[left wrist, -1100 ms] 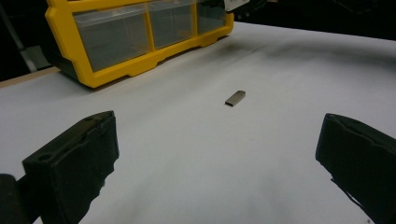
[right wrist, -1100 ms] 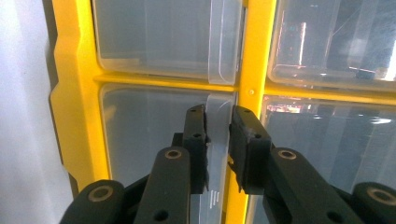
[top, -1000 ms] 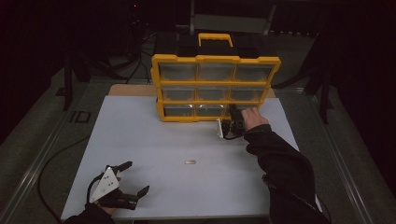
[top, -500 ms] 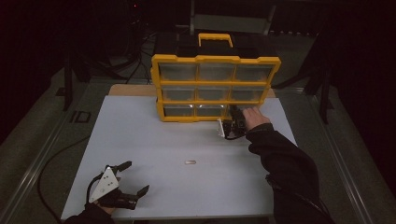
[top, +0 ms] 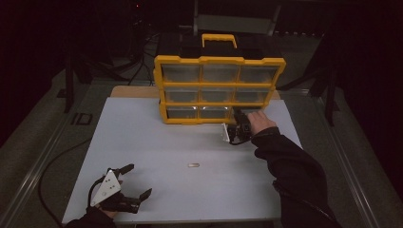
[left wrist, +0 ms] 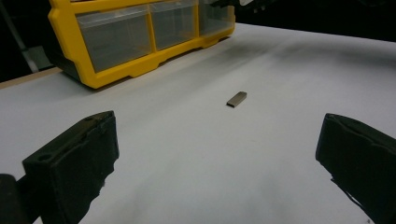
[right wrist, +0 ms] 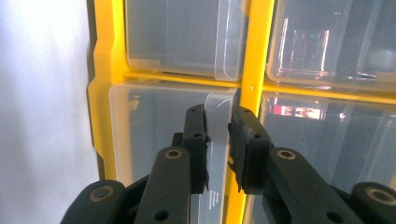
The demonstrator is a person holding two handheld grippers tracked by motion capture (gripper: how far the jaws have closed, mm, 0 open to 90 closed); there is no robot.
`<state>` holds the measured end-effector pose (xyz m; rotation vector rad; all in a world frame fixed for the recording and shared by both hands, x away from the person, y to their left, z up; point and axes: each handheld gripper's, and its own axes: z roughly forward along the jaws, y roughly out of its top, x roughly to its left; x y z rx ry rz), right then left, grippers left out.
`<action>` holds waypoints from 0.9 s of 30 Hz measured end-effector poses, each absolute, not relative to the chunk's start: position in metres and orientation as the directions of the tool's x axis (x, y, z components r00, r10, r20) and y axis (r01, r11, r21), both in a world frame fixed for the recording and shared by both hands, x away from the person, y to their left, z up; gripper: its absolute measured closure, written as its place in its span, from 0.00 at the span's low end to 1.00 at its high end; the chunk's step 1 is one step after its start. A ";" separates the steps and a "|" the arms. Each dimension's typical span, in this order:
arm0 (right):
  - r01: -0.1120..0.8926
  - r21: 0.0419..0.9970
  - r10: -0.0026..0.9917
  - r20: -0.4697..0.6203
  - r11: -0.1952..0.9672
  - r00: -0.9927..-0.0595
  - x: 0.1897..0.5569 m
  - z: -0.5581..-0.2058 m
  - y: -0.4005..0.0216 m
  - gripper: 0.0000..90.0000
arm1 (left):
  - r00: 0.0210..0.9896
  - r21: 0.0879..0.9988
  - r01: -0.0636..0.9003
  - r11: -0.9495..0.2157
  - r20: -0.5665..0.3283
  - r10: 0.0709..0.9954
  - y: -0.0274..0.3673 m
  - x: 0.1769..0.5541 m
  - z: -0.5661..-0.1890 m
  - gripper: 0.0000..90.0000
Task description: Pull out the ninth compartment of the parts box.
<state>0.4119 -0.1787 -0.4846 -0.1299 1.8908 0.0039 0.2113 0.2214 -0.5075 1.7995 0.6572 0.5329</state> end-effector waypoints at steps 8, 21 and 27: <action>-0.111 -0.071 -0.103 -0.941 0.991 -0.321 0.404 -0.483 -0.181 0.86 | 0.744 0.951 0.176 -0.254 0.040 0.666 0.221 0.211 -0.508 0.00; -0.130 -0.073 -0.111 -0.942 0.989 -0.315 0.394 -0.483 -0.183 0.86 | 0.745 0.951 0.173 -0.256 0.044 0.666 0.221 0.211 -0.507 0.00; -0.137 -0.075 -0.115 -0.943 0.988 -0.312 0.387 -0.483 -0.184 0.86 | 0.745 0.951 0.172 -0.256 0.045 0.666 0.221 0.211 -0.507 0.00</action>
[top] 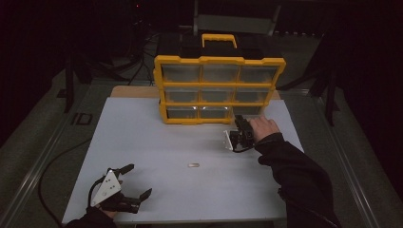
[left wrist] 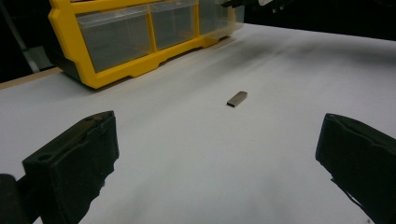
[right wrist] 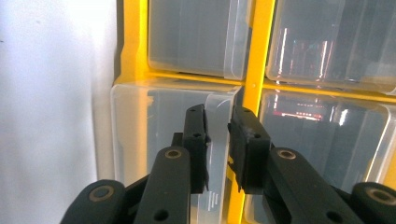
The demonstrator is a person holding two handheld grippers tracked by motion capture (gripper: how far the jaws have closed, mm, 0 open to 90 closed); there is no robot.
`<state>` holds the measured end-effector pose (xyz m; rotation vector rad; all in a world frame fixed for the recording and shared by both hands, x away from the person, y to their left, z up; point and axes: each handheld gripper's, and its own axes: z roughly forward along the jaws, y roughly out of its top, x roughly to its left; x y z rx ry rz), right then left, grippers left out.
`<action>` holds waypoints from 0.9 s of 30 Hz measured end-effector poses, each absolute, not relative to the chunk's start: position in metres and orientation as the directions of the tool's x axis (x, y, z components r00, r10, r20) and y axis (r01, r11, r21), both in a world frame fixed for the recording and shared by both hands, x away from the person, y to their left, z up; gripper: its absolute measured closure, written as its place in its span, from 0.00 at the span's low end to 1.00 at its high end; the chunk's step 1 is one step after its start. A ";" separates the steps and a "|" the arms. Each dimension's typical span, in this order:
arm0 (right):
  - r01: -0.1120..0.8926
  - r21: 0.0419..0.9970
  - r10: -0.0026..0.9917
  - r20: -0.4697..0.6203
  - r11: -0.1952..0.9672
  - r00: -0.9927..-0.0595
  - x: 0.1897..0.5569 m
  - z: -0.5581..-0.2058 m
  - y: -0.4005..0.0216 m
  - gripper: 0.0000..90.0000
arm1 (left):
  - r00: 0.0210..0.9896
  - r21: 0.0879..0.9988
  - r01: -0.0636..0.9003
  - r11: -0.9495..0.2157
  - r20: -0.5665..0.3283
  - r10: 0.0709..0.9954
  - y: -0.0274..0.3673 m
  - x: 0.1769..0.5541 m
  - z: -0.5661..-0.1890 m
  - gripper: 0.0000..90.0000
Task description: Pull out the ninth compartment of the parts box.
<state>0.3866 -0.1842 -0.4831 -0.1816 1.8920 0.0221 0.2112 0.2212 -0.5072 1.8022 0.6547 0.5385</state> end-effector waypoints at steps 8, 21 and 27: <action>-0.146 -0.071 -0.113 -0.946 0.987 -0.305 0.376 -0.484 -0.185 0.86 | 0.745 0.951 0.172 -0.257 0.045 0.665 0.221 0.211 -0.507 0.00; -0.160 -0.062 -0.109 -0.947 0.985 -0.301 0.366 -0.484 -0.187 0.86 | 0.746 0.950 0.172 -0.261 0.047 0.665 0.221 0.211 -0.507 0.00; -0.167 -0.063 -0.111 -0.949 0.984 -0.296 0.360 -0.484 -0.188 0.86 | 0.747 0.950 0.172 -0.261 0.047 0.664 0.221 0.211 -0.507 0.00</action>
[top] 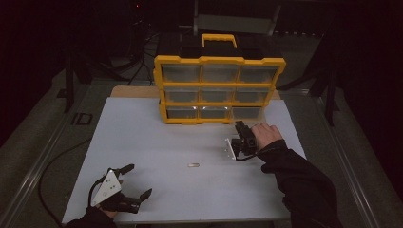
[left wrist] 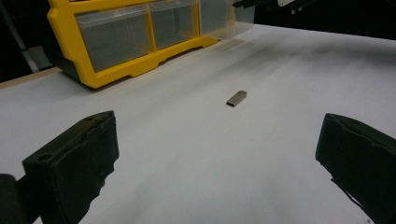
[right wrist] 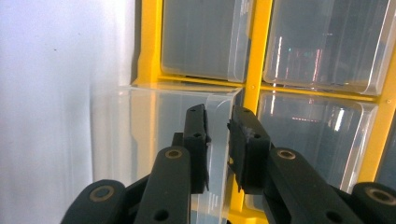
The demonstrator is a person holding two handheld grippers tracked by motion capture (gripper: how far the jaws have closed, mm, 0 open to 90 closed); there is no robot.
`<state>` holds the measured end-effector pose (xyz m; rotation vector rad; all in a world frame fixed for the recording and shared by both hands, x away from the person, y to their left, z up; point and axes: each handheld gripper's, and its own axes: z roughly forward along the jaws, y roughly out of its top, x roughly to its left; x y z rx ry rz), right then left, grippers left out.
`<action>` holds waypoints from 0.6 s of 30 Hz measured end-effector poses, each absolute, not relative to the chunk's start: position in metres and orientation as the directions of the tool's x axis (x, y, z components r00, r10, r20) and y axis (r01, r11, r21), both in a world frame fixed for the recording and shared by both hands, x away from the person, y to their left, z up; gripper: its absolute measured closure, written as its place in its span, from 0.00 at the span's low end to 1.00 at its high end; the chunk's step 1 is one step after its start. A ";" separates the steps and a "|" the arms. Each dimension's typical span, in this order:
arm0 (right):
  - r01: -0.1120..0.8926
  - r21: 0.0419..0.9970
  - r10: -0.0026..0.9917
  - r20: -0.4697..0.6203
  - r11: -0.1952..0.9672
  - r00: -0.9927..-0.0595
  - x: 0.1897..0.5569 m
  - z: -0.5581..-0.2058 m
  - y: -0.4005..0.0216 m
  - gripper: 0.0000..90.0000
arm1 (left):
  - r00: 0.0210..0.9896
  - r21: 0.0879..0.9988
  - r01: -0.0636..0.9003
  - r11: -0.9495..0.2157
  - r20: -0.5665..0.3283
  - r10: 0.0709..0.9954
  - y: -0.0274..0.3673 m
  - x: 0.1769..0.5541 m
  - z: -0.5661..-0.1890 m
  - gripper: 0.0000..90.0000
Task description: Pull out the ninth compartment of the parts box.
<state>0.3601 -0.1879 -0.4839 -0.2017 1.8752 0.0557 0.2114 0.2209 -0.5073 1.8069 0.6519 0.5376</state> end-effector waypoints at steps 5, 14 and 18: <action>-0.177 -0.061 -0.114 -0.946 0.982 -0.304 0.353 -0.483 -0.189 0.86 | 0.747 0.950 0.172 -0.261 0.047 0.663 0.221 0.211 -0.507 0.00; -0.197 -0.060 -0.117 -0.949 0.979 -0.292 0.344 -0.480 -0.191 0.86 | 0.746 0.950 0.172 -0.262 0.047 0.664 0.221 0.212 -0.507 0.00; -0.201 -0.061 -0.119 -0.949 0.978 -0.292 0.342 -0.483 -0.191 0.86 | 0.747 0.949 0.173 -0.263 0.048 0.664 0.221 0.212 -0.507 0.00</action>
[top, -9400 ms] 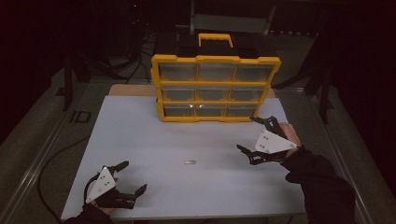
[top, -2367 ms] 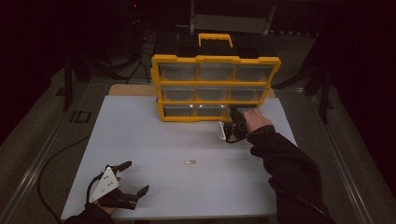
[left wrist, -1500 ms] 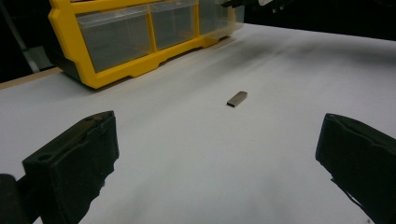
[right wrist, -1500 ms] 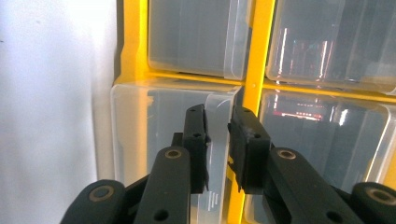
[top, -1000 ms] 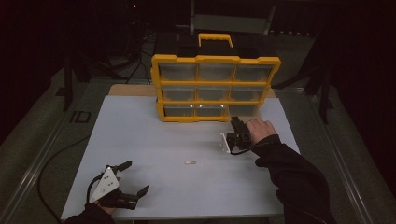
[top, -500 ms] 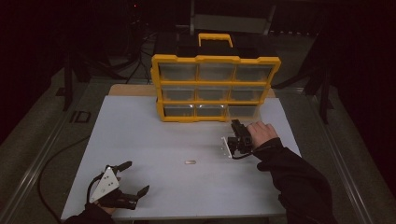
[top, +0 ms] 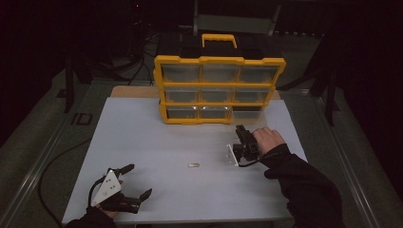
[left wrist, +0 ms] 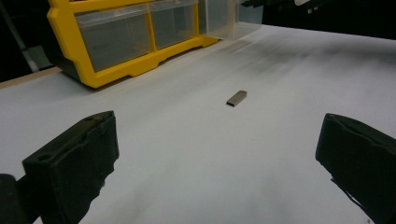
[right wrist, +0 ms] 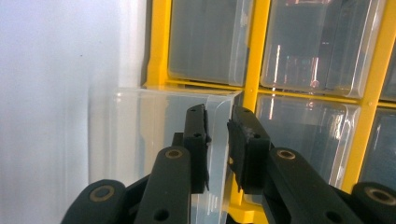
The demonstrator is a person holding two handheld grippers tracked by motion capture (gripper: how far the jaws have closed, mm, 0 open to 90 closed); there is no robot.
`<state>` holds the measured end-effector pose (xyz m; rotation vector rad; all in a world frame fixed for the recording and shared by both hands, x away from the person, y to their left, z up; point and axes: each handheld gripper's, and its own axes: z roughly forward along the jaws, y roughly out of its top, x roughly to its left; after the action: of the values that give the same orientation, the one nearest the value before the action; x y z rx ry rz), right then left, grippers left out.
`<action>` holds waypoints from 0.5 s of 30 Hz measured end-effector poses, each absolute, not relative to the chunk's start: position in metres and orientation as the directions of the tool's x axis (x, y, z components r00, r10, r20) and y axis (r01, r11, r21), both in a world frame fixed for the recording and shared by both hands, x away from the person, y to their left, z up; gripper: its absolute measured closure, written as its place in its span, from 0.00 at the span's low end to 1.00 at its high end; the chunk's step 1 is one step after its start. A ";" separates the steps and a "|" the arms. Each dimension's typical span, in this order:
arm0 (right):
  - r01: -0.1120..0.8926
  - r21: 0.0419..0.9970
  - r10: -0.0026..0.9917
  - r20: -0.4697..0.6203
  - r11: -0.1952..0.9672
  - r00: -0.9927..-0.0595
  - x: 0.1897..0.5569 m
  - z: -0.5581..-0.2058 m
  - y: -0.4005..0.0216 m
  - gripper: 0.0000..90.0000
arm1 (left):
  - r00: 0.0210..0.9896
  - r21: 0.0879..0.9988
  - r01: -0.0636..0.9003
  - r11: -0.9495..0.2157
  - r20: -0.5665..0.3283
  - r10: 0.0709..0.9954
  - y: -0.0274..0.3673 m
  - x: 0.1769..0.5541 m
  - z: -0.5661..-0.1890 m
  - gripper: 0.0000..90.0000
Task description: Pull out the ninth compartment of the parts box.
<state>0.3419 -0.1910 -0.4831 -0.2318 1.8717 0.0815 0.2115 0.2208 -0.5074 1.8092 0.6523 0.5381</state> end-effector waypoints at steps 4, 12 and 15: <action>-0.201 -0.058 -0.117 -0.948 0.978 -0.296 0.342 -0.483 -0.191 0.86 | 0.747 0.949 0.172 -0.264 0.049 0.663 0.221 0.212 -0.507 0.00; -0.207 -0.066 -0.126 -0.948 0.976 -0.291 0.345 -0.484 -0.194 0.86 | 0.746 0.949 0.173 -0.263 0.048 0.664 0.221 0.211 -0.507 0.00; -0.206 -0.062 -0.122 -0.949 0.977 -0.291 0.346 -0.484 -0.194 0.86 | 0.746 0.949 0.174 -0.262 0.047 0.664 0.221 0.211 -0.507 0.00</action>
<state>0.3458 -0.1943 -0.4838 -0.2379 1.8714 0.0842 0.2115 0.2209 -0.5075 1.8089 0.6538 0.5383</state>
